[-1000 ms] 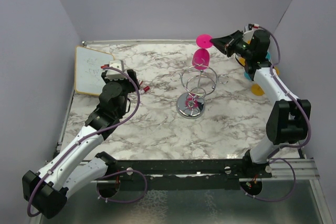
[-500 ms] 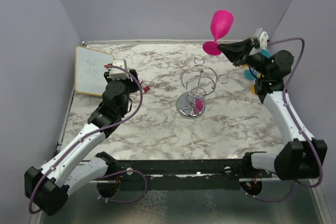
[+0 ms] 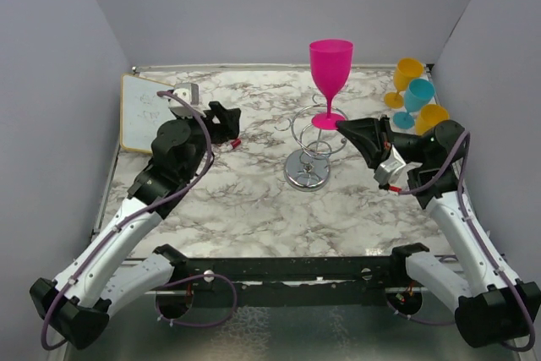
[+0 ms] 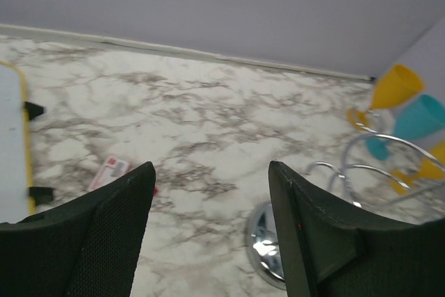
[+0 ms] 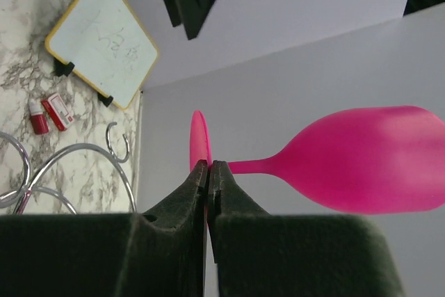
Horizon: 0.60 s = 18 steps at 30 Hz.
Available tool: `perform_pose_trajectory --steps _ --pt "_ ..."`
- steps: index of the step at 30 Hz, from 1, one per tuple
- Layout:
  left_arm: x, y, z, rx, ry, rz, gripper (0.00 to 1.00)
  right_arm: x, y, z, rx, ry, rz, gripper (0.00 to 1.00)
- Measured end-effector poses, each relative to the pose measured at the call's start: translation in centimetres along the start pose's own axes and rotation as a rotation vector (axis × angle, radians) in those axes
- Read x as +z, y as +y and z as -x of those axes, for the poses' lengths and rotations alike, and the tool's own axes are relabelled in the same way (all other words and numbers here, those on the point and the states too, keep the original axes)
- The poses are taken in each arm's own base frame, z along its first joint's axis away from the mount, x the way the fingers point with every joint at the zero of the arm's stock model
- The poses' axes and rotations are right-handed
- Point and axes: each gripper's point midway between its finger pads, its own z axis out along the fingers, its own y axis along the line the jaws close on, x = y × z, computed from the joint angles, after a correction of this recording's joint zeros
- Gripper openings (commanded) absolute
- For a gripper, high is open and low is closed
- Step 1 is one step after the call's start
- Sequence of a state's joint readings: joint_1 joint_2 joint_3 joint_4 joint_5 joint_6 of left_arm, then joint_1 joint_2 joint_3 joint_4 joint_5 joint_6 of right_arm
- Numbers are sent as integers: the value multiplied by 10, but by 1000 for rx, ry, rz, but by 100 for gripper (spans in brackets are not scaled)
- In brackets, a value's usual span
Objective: Take the wine glass off the wine glass rack
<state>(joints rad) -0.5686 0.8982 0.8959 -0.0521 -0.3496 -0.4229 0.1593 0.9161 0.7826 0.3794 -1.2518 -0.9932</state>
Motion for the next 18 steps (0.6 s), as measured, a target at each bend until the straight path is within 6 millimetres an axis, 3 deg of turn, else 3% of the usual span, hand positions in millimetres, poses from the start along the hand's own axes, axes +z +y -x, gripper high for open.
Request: perform_pose_trajectory --steps 5,9,14,18 --pt "-25 -66 27 -202 30 -311 70 17 10 21 -93 -93 32 1" --pt "-42 -104 24 -445 140 -478 69 28 20 37 -134 -158 45 1" --pt "-42 -125 -23 -792 395 -519 67 35 27 49 -163 -206 44 1" --pt "-34 -131 -62 -956 589 -469 69 43 30 58 -179 -242 38 1"
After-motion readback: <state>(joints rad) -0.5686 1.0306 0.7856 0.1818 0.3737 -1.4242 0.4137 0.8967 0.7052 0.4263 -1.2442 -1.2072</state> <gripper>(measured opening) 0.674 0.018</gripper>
